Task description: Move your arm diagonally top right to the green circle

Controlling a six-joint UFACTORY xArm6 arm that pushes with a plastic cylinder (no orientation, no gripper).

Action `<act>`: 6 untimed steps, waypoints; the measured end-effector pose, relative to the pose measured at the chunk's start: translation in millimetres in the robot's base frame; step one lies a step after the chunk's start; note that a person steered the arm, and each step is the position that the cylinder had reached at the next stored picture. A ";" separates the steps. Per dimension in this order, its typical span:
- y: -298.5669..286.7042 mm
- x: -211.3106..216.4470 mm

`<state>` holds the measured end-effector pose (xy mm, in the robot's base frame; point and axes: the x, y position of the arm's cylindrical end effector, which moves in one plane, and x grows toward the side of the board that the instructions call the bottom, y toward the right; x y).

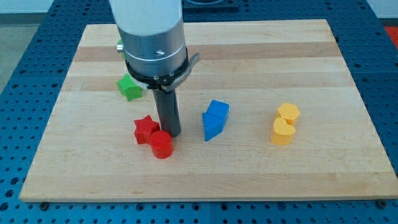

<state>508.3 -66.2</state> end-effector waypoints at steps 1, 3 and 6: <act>0.0 -5.3; -15.5 -131.3; -74.8 -247.6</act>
